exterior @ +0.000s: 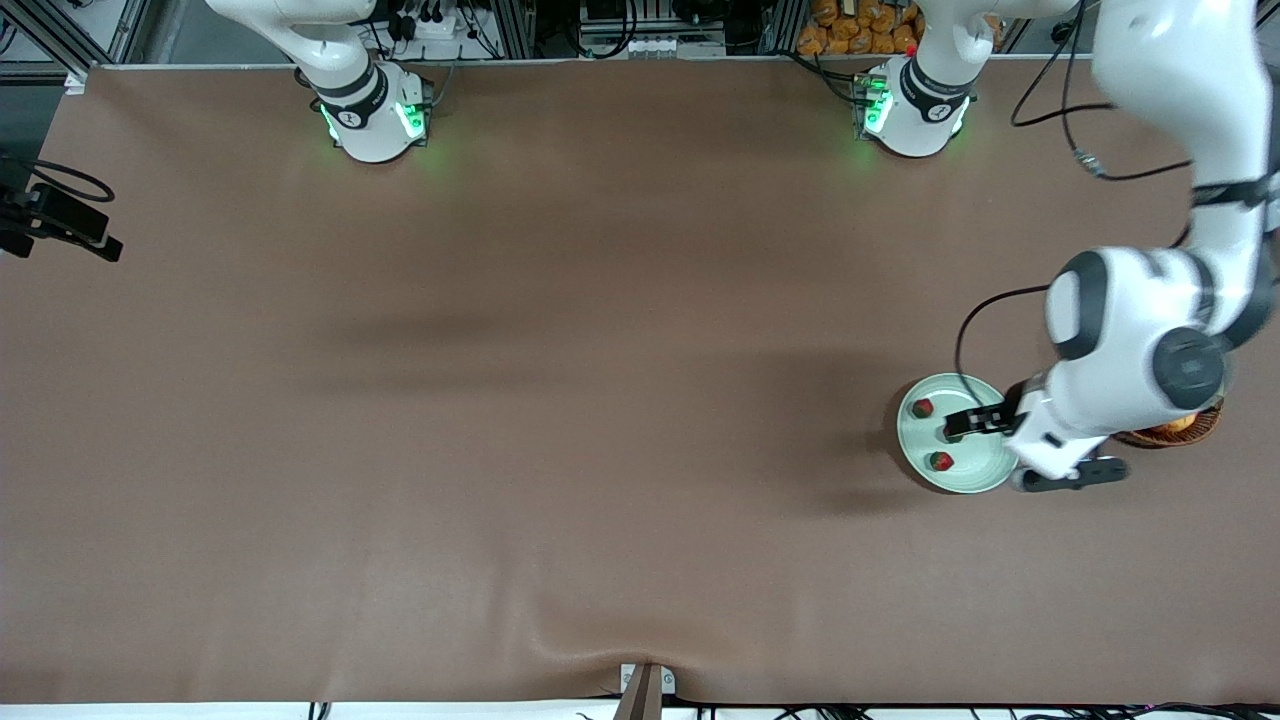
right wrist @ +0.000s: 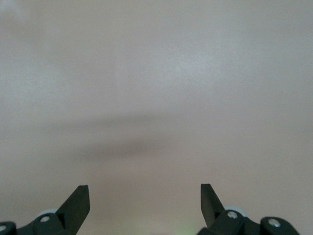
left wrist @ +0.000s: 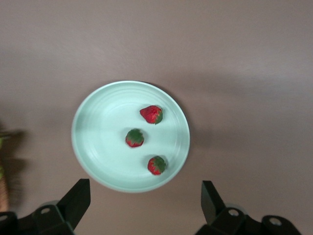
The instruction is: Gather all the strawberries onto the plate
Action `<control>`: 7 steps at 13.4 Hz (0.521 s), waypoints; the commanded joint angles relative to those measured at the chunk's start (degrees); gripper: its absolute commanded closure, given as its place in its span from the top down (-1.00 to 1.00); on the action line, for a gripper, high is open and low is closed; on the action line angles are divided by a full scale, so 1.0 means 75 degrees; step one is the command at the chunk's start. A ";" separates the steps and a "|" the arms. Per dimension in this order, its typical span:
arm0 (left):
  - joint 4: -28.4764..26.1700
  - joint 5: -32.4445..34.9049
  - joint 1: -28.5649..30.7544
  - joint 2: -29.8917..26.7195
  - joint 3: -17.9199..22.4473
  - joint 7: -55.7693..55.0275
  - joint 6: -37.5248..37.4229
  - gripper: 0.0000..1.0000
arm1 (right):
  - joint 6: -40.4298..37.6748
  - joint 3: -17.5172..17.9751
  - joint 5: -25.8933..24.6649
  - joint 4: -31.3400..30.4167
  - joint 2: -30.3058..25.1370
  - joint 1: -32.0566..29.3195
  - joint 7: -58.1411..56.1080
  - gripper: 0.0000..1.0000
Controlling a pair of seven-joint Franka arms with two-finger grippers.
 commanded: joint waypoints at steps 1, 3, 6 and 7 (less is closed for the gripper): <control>0.0690 0.0092 0.0011 -0.0534 0.0157 0.0204 -0.0871 1.00 | -0.0024 0.0064 0.0079 0.0084 0.0019 -0.0086 0.0095 1.00; 0.0621 0.0104 0.0010 -0.1271 0.0122 0.0262 -0.1328 1.00 | -0.0024 0.0064 0.0079 0.0072 0.0019 -0.0086 0.0095 1.00; 0.0550 0.0104 -0.0048 -0.2187 0.0063 0.0286 -0.2148 1.00 | -0.0048 0.0064 0.0067 0.0060 0.0043 -0.0051 0.0083 1.00; 0.0364 0.0115 -0.0060 -0.2467 0.0028 0.0379 -0.2243 1.00 | -0.0083 0.0075 0.0079 0.0060 0.0019 -0.0051 0.0083 1.00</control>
